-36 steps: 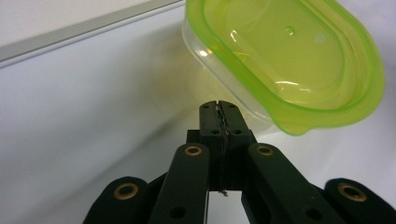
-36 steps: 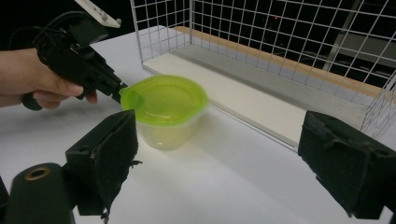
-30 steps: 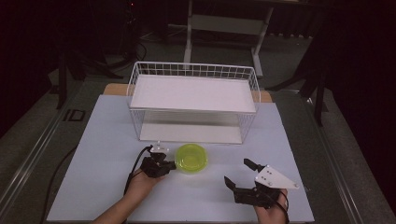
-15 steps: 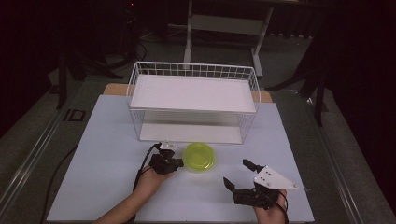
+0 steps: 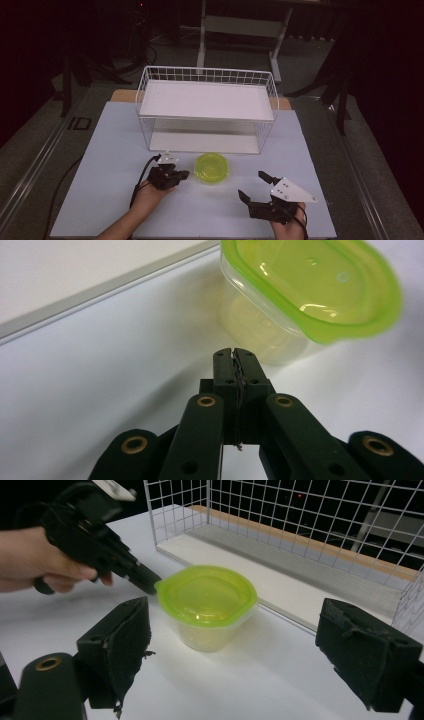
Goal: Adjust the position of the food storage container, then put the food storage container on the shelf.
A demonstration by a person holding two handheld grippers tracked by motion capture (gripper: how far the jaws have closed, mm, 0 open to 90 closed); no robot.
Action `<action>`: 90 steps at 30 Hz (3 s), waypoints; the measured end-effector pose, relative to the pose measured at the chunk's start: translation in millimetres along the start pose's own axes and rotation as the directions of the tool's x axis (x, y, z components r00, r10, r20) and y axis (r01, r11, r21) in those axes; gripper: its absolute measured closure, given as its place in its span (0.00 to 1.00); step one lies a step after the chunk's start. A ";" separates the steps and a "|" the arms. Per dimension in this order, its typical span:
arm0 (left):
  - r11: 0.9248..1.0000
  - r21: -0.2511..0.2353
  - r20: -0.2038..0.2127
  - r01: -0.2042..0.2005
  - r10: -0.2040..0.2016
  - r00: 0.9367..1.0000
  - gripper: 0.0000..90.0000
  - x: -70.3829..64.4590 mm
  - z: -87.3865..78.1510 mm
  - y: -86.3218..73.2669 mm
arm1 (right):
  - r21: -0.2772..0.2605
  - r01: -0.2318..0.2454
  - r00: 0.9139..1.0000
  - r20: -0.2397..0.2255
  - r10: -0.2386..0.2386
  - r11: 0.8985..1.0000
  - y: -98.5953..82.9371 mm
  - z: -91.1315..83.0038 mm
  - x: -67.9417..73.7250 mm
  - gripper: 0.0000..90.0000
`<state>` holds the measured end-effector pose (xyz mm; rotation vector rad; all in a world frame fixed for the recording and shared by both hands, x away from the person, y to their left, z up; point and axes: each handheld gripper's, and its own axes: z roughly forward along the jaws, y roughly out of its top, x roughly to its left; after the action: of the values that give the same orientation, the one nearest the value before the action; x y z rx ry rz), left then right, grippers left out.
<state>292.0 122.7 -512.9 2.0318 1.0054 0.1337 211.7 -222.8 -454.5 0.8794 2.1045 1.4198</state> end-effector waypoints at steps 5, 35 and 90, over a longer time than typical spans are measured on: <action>0.997 -0.074 0.034 -0.006 0.008 0.999 0.90 0.2 -25.4 -6.5 | -0.008 0.002 1.000 -0.011 -0.002 1.000 0.6 1.1 1.0 0.16; 0.948 -0.312 0.146 -0.069 0.120 0.982 0.02 -31.0 -59.3 20.5 | 0.066 -0.064 0.989 -0.128 0.072 0.996 26.1 24.7 -4.1 0.13; 0.983 -0.003 0.071 0.185 -0.185 0.980 0.57 0.2 22.0 31.7 | 0.279 -0.294 0.949 -0.026 0.314 0.914 -6.1 116.3 -47.2 0.47</action>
<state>320.7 98.5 -504.0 1.9093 1.1407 -0.0309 321.2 -183.7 -502.3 1.3337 2.3313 1.3391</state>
